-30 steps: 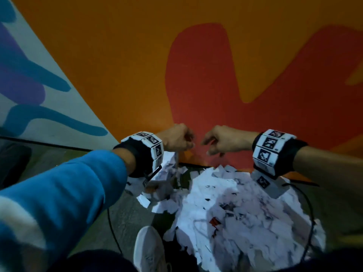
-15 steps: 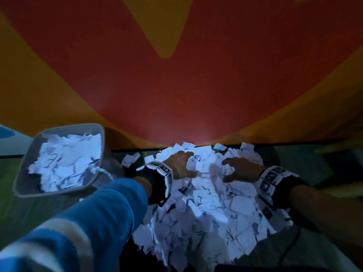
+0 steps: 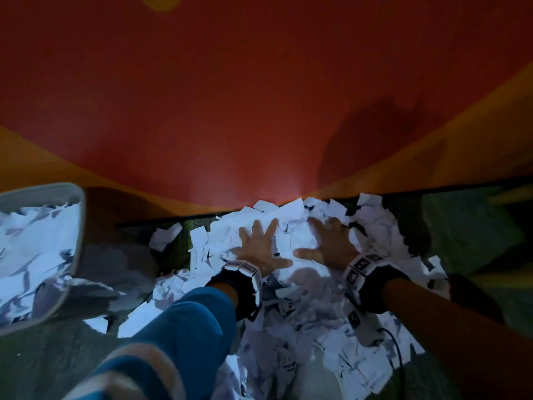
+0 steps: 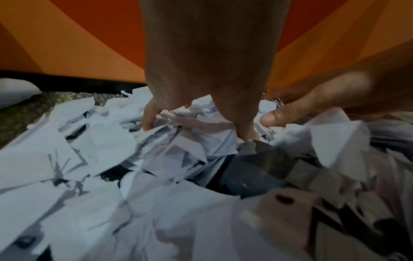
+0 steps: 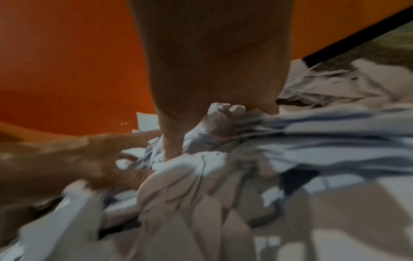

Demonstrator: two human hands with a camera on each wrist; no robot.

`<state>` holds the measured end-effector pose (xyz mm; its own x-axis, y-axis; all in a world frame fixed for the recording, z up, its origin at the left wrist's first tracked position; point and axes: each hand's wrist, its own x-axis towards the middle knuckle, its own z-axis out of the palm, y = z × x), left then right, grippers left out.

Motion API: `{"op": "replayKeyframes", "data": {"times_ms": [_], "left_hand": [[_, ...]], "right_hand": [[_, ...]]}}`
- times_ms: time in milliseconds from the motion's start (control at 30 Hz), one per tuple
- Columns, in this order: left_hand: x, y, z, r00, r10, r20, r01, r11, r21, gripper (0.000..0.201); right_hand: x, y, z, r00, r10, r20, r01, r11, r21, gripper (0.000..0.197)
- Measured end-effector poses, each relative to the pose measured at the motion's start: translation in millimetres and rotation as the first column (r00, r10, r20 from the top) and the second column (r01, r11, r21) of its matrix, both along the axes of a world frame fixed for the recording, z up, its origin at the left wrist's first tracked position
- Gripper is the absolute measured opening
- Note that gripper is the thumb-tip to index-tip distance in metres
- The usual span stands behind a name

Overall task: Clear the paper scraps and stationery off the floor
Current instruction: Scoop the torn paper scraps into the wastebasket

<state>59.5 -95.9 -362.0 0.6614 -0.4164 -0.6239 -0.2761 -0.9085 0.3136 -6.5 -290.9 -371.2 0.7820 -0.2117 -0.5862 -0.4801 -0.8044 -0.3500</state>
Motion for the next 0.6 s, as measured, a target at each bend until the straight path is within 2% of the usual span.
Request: {"op": "replayKeyframes", "data": {"times_ms": [67,167,300,333,400,467,600], "left_hand": [[1,-7,-3,0.995,-0.042,0.091,0.038,0.998,0.045,0.103],[2,-7,1,0.984,-0.030,0.175,0.038,0.998,-0.041,0.083],[12,8,-7,0.980,0.078,0.182,-0.036,0.974,-0.224,0.038],[16,11,-4,0.979,0.117,0.166,-0.074,0.967,-0.242,0.031],[23,17,9,0.975,0.175,0.139,-0.135,0.957,-0.259,0.032],[29,23,31,0.968,0.213,0.134,-0.169,0.945,-0.279,0.038],[36,44,91,0.964,0.202,0.174,-0.125,0.919,-0.373,0.040]], "right_hand": [[3,8,2,0.999,0.031,0.024,-0.030,0.998,-0.049,0.100],[10,8,5,0.994,0.031,0.109,-0.025,0.998,-0.060,0.073],[16,-5,22,0.983,0.074,0.170,-0.070,0.997,-0.028,0.036],[16,-8,27,0.980,0.066,0.189,-0.065,0.998,-0.013,0.027],[16,-12,41,0.969,0.031,0.244,-0.044,0.998,0.048,0.008],[19,-14,62,0.952,-0.059,0.299,-0.008,0.976,0.218,0.028],[29,-8,115,0.968,0.003,0.250,-0.089,0.937,0.337,0.022]]}}
